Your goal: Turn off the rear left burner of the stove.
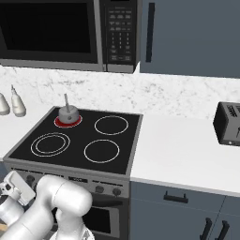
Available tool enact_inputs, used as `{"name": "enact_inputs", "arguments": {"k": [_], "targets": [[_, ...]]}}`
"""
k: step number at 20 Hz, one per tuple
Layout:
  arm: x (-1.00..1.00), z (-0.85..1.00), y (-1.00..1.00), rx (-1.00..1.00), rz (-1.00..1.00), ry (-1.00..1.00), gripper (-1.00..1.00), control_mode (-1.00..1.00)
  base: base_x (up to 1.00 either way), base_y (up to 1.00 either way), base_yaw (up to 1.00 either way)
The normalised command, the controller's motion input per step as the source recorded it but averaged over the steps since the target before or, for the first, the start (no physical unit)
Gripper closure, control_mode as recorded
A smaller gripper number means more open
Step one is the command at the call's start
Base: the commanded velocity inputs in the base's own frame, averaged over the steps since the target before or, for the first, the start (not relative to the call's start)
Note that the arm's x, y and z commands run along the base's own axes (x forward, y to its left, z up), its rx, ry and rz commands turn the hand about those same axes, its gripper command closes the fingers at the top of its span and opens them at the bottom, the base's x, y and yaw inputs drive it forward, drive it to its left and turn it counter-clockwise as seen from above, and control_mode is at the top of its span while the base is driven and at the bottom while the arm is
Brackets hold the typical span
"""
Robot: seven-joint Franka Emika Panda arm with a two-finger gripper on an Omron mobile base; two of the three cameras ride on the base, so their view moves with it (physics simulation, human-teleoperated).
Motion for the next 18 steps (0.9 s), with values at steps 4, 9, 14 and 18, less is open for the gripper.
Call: {"name": "enact_inputs", "arguments": {"k": [4, 9, 14, 18], "targets": [[-0.04, -0.15, 0.27, 0.0, 0.03, 0.06, -1.0, -1.0, 0.0, 0.0, 0.0], [-0.01, 0.03, 0.33, 0.0, 0.06, 0.01, -1.0, -1.0, 0.0, 0.0, 0.0], [0.0, 0.0, 0.19, 0.0, 0.01, -0.04, -1.0, -1.0, 0.0, 0.0, 0.0], [-0.07, 0.37, 0.24, -0.01, 0.01, -0.11, -1.0, -1.0, 0.0, 0.0, 0.0]]}}
